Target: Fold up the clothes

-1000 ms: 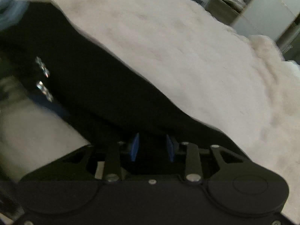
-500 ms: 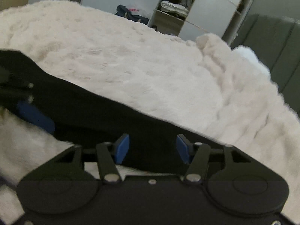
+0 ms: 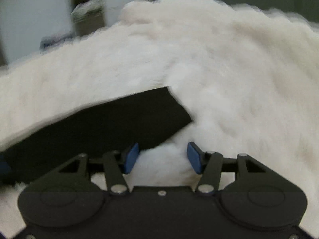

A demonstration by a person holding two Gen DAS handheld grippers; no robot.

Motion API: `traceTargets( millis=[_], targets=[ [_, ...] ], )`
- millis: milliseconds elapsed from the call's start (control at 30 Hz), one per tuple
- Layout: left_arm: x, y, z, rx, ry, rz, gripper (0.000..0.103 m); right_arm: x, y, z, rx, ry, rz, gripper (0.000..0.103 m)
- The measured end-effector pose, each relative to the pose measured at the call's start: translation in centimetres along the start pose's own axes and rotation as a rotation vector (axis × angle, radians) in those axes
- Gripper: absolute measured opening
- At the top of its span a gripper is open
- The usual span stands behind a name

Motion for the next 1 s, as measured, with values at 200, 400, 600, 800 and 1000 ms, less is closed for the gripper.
traceTargets(
  millis=[200, 400, 600, 800, 1000],
  targets=[
    [0.6, -1.2, -0.9, -0.004, -0.015, 0.028, 0.095, -0.6, 0.6, 1.4, -0.100, -0.066, -0.109, 0.053],
    [0.1, -1.7, -3.4, 0.000, -0.064, -0.015, 0.095, -2.2, -0.6, 0.0, -0.013, -0.107, 0.003, 0.065],
    [-0.4, -3.5, -10.6, -0.088, -0.142, -0.027, 0.101, -0.2, 3.4, -7.4, -0.108, -0.153, 0.009, 0.083],
    [0.5, -3.5, -23.3, -0.224, -0.280, -0.195, 0.103, 4.6, 6.4, -9.7, -0.312, -0.040, 0.053, 0.084],
    [5.5, 1.3, -33.1, -0.457, -0.352, -0.423, 0.103, 5.2, 8.6, -12.4, -0.390, -0.127, -0.050, 0.102]
  ],
)
Point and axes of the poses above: each gripper's, at about its wrist camera, not at the fingertips, and z roughly the way its jaws point, y to its left, x to its underside, the point moved 9 cm from there along z, roughly the way its jaws point, and after that the axes turned 9 degrees about -x, right-handed, at the moved point
